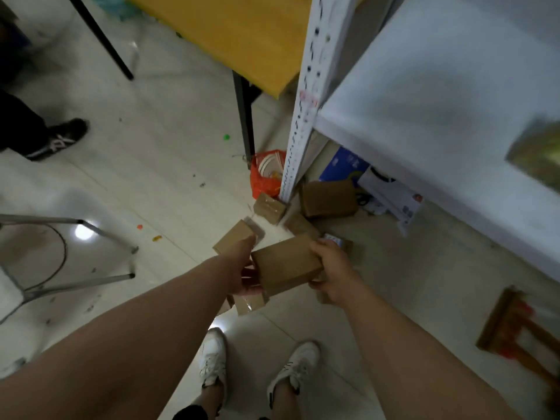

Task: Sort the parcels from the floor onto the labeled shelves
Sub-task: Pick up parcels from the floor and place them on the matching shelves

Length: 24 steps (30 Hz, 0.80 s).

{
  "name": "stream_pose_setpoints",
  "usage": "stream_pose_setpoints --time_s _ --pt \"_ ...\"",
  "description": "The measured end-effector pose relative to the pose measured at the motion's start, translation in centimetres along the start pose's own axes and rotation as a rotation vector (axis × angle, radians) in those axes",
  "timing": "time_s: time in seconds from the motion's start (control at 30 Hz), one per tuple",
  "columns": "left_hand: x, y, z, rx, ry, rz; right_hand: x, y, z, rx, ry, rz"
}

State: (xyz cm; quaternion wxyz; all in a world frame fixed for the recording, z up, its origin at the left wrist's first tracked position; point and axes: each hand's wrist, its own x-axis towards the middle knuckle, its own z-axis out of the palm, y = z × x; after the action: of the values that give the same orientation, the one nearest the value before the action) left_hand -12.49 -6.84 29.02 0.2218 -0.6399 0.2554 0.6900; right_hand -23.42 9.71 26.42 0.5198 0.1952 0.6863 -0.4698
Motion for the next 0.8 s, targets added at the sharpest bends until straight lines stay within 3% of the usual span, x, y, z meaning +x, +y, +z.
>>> stream_pose_setpoints --time_s 0.2,0.33,0.43,0.8 --pt "-14.5 2.0 -1.1 0.049 -0.127 0.178 -15.1 -8.9 1.5 0.054 -0.089 -0.182" --pt "-22.6 3.5 -2.4 0.069 -0.223 0.352 -23.3 -13.8 2.9 -0.079 -0.036 -0.336" --pt "-27.8 4.7 -3.2 0.099 -0.321 0.457 -28.7 -16.4 4.1 -0.112 -0.086 -0.438" --pt "-39.3 6.6 -5.6 0.232 -0.694 0.607 -41.6 -21.3 4.8 -0.116 -0.034 -0.765"
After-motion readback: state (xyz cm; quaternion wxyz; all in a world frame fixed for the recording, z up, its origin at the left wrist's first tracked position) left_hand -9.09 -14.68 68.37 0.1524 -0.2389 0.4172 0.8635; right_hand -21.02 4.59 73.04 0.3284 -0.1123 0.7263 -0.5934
